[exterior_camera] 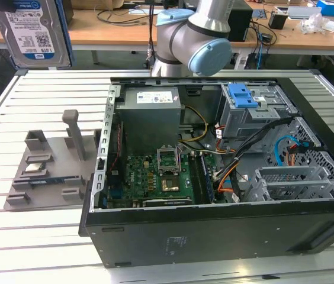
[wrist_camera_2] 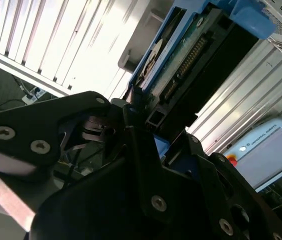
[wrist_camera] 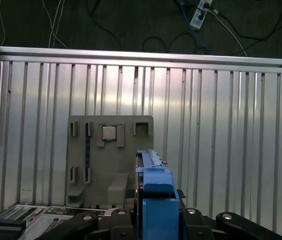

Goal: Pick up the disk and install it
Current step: 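Pick up the disk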

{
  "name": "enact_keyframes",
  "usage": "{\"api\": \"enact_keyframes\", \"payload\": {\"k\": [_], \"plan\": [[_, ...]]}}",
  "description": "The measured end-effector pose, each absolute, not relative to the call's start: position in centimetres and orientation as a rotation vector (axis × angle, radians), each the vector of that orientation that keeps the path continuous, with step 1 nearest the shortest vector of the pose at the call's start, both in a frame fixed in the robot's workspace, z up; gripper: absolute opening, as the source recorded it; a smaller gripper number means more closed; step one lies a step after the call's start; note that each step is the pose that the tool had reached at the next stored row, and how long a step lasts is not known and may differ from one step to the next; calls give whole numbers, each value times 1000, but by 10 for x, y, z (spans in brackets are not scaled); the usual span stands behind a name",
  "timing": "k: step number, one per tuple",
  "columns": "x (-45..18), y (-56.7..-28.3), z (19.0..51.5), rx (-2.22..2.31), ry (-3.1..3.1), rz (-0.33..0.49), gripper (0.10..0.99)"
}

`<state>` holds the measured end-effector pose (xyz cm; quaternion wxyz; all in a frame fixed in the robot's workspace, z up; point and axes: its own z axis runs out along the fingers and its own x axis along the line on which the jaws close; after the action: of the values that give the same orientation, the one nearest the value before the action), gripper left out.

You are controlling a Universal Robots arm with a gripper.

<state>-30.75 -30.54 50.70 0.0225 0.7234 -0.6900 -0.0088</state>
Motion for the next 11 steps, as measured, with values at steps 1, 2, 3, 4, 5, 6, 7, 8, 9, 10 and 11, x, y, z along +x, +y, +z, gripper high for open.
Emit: {"api": "enact_keyframes", "payload": {"k": [1,2,3,4,5,6,7,8,9,10,11], "plan": [[-301,-305,507,2241,-2137,-27,369],[-298,-305,507,2241,-2137,-27,369],[-294,-305,507,2241,-2137,-27,369],[-290,-305,507,2241,-2137,-27,369],[-286,-305,507,2241,-2137,-27,369],[-283,-305,507,2241,-2137,-27,369],[-280,-305,507,2241,-2137,-27,369],[-277,-305,507,2241,-2137,-27,369],[-274,-305,507,2241,-2137,-27,369],[-270,-305,507,2241,-2137,-27,369],[-267,-305,507,2241,-2137,-27,369]]}}
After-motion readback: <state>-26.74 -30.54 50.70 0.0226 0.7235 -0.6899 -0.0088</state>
